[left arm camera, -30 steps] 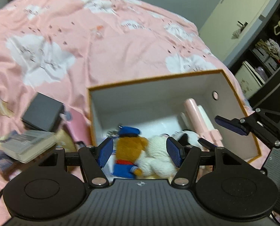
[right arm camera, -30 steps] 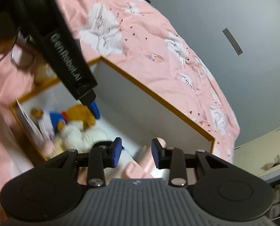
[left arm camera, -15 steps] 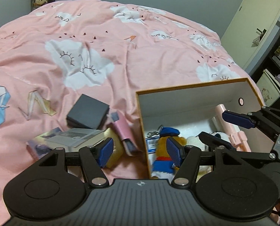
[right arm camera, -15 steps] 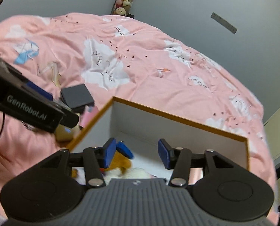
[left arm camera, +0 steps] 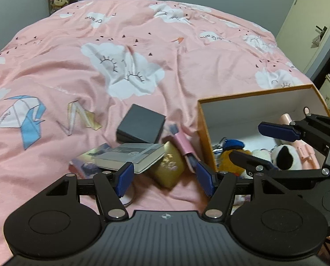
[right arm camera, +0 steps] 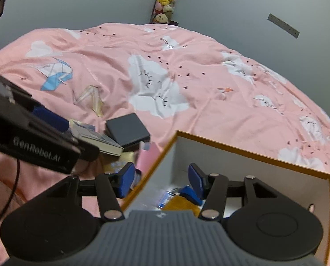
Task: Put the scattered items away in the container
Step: 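Move the left tool to the grey card box on the pile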
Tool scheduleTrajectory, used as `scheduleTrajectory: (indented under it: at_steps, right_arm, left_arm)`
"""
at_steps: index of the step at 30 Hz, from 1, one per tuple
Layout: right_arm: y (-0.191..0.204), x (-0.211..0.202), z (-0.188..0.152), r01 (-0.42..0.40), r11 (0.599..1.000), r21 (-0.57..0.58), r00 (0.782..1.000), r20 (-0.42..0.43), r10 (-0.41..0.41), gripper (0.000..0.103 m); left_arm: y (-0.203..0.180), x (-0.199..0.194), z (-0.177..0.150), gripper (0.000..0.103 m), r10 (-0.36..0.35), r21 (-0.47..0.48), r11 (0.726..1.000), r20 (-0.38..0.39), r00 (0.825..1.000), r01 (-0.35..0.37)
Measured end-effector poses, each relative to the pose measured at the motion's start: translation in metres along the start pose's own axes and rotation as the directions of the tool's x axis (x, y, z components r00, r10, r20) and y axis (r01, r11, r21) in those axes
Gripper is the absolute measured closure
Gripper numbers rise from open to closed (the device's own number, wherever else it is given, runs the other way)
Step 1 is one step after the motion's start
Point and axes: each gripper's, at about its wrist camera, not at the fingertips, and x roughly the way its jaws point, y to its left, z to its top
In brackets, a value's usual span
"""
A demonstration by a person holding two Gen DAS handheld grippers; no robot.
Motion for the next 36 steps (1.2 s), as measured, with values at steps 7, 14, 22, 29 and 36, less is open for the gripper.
scheduleTrajectory:
  at_steps: [7,14,22,29,36]
  right_arm:
    - [0.01,0.009,0.003,-0.033,0.999,-0.015,0.999,-0.005,0.033,0.046]
    - [0.011,0.016,0.001,-0.038,0.999,-0.007,0.999,-0.034,0.038,0.045]
    - [0.015,0.015,0.002,-0.043,0.999,-0.023,0.999,-0.03,0.043,0.045]
    - [0.019,0.016,0.007,-0.052,0.997,-0.05,0.998,-0.023,0.051,0.045]
    - [0.023,0.015,0.012,-0.06,0.994,-0.088,0.998,-0.006,0.06,0.043]
  left_arm:
    - [0.013,0.0,0.0,0.03,0.032,-0.017,0.999,0.01,0.999,-0.032]
    - [0.015,0.003,-0.001,0.03,0.03,-0.021,0.999,0.002,1.0,-0.03]
    - [0.017,0.002,-0.002,0.03,0.043,-0.021,0.999,0.006,0.999,-0.043]
    - [0.022,0.0,-0.001,0.03,0.054,-0.021,0.998,0.006,0.999,-0.054]
    - [0.023,0.001,-0.002,0.03,0.056,-0.017,0.998,0.004,0.998,-0.056]
